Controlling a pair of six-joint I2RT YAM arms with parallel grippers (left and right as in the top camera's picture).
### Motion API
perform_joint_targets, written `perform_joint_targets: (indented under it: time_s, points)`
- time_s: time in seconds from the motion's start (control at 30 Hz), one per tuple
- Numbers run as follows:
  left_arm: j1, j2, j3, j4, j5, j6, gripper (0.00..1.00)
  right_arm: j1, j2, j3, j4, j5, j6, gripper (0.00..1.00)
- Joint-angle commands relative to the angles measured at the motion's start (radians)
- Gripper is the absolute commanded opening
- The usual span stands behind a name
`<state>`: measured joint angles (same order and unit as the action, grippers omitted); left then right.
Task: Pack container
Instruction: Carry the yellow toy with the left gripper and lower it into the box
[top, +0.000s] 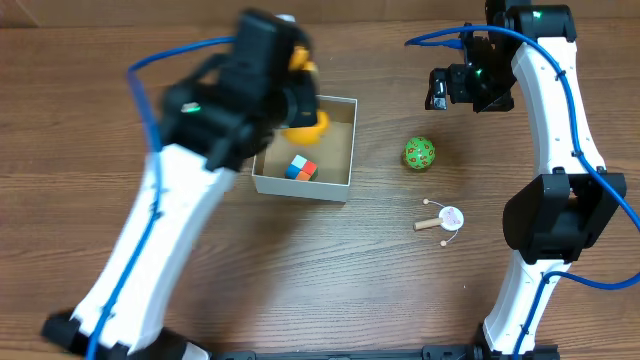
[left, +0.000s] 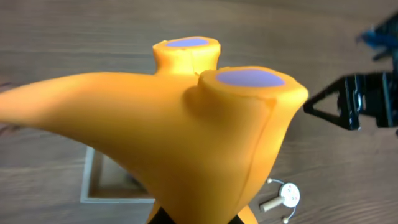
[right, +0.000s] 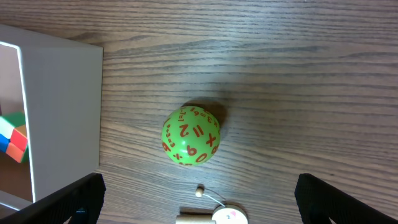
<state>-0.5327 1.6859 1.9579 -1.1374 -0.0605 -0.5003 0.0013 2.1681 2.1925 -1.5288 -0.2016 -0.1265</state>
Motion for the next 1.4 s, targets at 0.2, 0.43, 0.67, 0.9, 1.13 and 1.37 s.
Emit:
perform_joint_targets:
  time_s: [0.2, 0.43, 0.67, 0.9, 1.13, 1.37]
  points:
    - [-0.076, 0.265, -0.003, 0.084, -0.069, 0.085, 0.04, -0.003, -0.041, 0.026, 0.005, -0.002, 0.008, 1.0]
    - [-0.069, 0.365, -0.003, 0.082, -0.092, 0.051, 0.04, -0.003, -0.041, 0.026, 0.005, -0.002, 0.007, 1.0]
    - [-0.061, 0.381, -0.005, 0.06, -0.097, 0.005, 0.04, -0.003, -0.041, 0.026, 0.005, -0.002, 0.008, 1.0]
    - [-0.064, 0.447, -0.005, 0.045, -0.05, -0.009, 0.04, -0.003, -0.041, 0.026, 0.005, -0.002, 0.008, 1.0]
    - [-0.063, 0.502, -0.005, 0.018, -0.05, -0.009, 0.04, -0.003, -0.041, 0.026, 0.005, -0.002, 0.007, 1.0]
    - [-0.064, 0.502, -0.005, -0.017, -0.02, 0.003, 0.04, -0.003, -0.041, 0.026, 0.005, -0.002, 0.007, 1.0]
